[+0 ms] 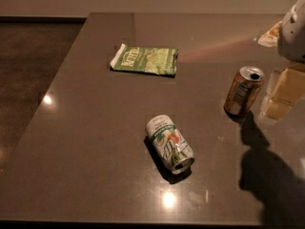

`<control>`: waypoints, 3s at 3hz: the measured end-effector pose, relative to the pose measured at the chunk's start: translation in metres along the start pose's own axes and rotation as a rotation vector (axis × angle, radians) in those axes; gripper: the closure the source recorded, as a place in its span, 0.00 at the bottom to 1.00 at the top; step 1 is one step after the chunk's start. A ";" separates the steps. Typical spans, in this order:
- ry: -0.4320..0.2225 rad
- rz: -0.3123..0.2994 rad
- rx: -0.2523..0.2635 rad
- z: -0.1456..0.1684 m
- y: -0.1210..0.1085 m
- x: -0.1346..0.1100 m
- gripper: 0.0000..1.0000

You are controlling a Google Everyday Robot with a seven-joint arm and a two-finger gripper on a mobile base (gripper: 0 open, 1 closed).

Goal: Knock orange can over

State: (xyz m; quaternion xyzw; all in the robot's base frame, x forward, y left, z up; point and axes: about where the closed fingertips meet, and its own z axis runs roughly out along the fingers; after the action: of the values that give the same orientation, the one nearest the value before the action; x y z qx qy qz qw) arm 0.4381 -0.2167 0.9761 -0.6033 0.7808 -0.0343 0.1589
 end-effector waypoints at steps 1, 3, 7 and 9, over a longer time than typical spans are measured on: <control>-0.005 0.006 0.005 0.000 -0.002 0.000 0.00; -0.109 0.126 0.007 0.026 -0.045 0.014 0.00; -0.490 0.314 0.046 0.066 -0.075 0.034 0.00; -0.578 0.336 0.010 0.085 -0.070 0.031 0.00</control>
Offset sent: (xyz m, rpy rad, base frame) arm 0.0510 -0.0272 -0.0175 0.1130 -0.0085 -0.1013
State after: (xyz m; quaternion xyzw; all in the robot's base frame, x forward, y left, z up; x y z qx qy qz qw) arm 0.5206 -0.2537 0.9061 -0.4502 0.7917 0.1608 0.3803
